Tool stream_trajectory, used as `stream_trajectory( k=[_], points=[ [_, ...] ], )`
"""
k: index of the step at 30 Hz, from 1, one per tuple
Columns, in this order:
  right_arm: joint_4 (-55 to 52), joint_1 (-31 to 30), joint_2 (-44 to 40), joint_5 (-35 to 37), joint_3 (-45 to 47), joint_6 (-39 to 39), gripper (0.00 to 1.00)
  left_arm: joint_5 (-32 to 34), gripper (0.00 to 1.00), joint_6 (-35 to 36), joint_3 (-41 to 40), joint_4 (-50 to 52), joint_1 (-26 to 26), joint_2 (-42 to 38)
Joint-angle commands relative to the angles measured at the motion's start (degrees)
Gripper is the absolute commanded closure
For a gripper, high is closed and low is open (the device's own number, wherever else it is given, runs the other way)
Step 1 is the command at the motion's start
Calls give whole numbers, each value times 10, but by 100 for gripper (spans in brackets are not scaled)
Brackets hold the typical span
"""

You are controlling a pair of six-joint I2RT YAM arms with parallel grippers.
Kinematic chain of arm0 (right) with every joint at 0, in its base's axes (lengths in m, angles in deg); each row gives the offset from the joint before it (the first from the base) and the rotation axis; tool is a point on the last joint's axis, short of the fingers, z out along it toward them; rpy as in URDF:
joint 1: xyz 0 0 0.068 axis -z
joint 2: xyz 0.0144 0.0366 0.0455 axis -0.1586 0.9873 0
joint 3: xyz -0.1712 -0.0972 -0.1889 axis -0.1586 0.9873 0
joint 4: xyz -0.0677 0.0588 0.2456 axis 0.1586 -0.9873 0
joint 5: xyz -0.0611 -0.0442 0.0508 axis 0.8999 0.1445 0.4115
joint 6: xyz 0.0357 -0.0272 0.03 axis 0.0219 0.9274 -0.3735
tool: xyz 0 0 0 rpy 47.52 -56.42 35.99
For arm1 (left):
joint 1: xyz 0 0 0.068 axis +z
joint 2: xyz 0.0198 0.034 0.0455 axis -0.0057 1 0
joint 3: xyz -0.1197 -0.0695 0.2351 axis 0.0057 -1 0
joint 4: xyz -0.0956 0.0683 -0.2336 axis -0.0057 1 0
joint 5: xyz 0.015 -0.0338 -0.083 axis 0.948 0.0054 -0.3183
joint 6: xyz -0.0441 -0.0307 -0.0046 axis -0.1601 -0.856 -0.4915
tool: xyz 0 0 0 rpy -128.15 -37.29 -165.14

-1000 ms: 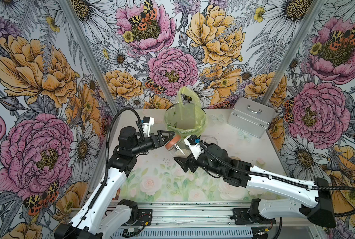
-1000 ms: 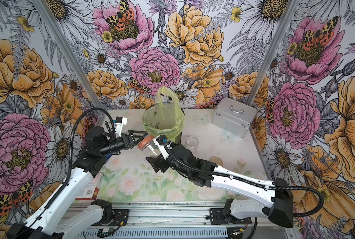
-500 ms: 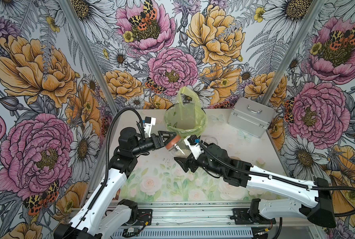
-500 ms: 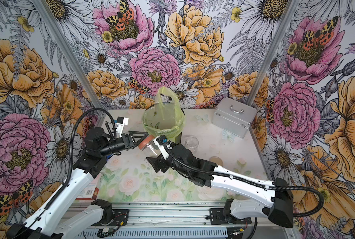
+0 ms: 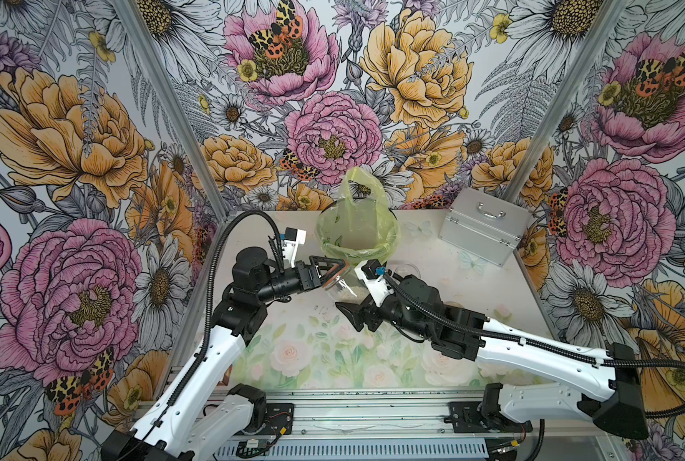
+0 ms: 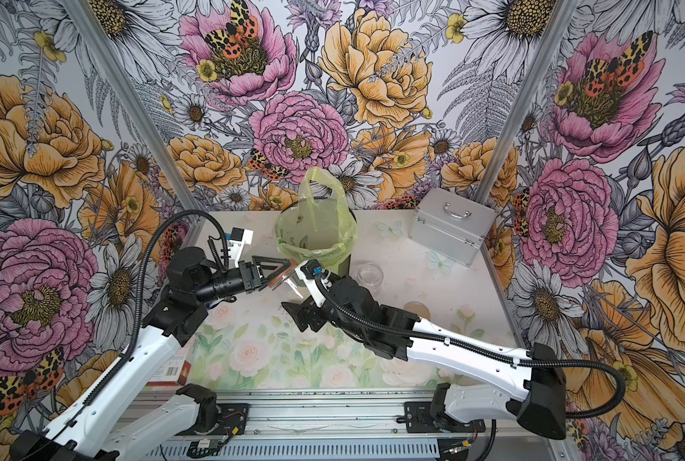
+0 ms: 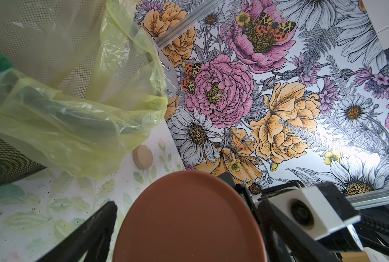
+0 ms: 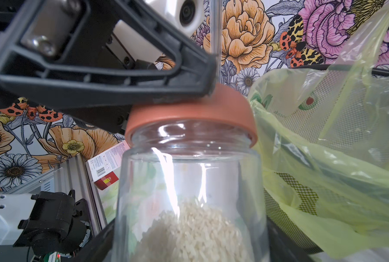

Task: Empty moldy rice from jars
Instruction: Open the lid of the jar.

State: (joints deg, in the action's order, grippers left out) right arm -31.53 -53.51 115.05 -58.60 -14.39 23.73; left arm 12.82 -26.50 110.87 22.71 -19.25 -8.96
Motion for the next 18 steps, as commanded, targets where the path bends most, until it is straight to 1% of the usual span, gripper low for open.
stream_trajectory(
  k=[1,4,8,12,18],
  points=[
    [66,4,-9,1,-32,7,94,7,1,7,-6,3,-4,-13],
    [66,4,-7,1,-30,7,94,10,7,4,-1,3,-5,-15],
    [69,4,-4,3,-29,7,94,13,20,2,9,10,-7,-16],
    [75,4,1,8,-29,9,94,15,27,2,14,18,-8,-17],
    [84,4,11,8,-30,16,94,27,31,8,31,56,-9,-13]
  ],
)
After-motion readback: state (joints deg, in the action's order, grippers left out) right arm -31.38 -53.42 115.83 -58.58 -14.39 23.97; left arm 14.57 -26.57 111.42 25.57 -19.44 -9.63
